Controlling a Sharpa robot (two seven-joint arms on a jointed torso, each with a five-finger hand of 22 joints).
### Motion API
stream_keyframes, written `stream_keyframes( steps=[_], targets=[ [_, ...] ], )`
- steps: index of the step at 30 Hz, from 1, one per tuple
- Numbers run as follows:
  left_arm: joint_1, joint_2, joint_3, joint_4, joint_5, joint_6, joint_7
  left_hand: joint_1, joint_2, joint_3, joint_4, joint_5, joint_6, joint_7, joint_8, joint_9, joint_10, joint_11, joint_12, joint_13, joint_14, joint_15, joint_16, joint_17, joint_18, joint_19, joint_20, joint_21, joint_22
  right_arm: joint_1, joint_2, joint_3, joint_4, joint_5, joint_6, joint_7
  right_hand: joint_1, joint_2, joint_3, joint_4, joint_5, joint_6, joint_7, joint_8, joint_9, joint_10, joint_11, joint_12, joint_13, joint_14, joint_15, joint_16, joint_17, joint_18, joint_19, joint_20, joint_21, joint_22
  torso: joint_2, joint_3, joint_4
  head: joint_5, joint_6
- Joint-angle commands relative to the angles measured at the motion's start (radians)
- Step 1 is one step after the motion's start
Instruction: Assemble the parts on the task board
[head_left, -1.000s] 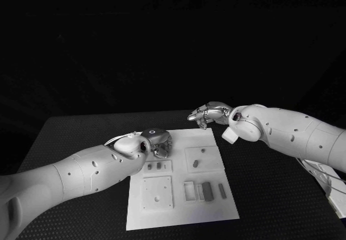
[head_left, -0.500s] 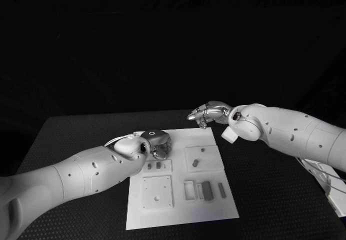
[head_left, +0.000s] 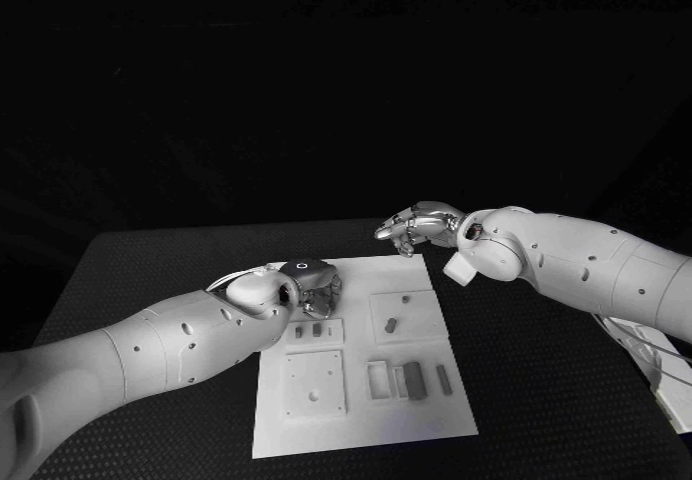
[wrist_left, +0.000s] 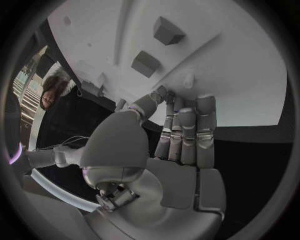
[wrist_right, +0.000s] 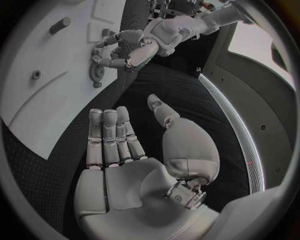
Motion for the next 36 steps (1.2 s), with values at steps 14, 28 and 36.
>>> stream_keyframes(
  steps=[14,28,36],
  targets=[
    [-0.013,0.009,-0.002,-0.016,-0.012,0.040,-0.013,0.012,0.020,0.016,0.007,-0.003,0.018,-0.003,0.009,-0.003,0.024,-0.003,-0.003,0.006,0.027,-0.002,0.016,-0.005,0.137,0.021,-0.004,0.022,0.023,-0.001,0.003,0.000,0.003,-0.005,0.009,0.013,0.000,0.008,0.001,0.001,-0.006,-0.001,0.006,-0.002,-0.001,-0.006,-0.001,0.003,-0.002,-0.006,-0.003,0.004,-0.001,0.013,0.006,0.000,-0.003,-0.001,0.000,0.0002,-0.0009,0.002,-0.003],
    [-0.020,0.011,-0.001,-0.016,-0.011,0.033,-0.013,0.031,0.053,0.048,0.003,-0.003,0.060,-0.009,0.030,-0.002,0.071,-0.017,-0.001,0.015,0.059,-0.015,0.021,-0.019,0.133,0.040,-0.010,0.045,0.022,-0.001,0.001,0.000,0.004,-0.005,0.010,0.014,0.000,0.008,0.001,0.001,-0.006,0.000,0.006,-0.002,-0.001,-0.006,-0.001,0.003,-0.002,-0.006,-0.003,0.004,-0.001,0.013,0.006,0.000,-0.003,-0.001,0.000,0.0005,-0.0006,-0.002,-0.008],
    [-0.021,0.006,-0.001,-0.011,0.004,0.003,0.004,0.035,0.073,0.065,0.000,-0.003,0.098,-0.021,0.048,0.005,0.110,-0.031,0.005,0.022,0.077,-0.028,0.021,-0.027,0.127,0.051,-0.016,0.057,0.022,-0.001,0.002,0.000,0.003,-0.005,0.010,0.014,0.000,0.008,0.001,0.001,-0.006,0.000,0.006,-0.002,-0.001,-0.006,-0.001,0.004,-0.002,-0.006,-0.003,0.004,-0.001,0.013,0.007,0.000,-0.003,0.000,0.000,0.0000,-0.0001,-0.003,-0.006]
  ],
)
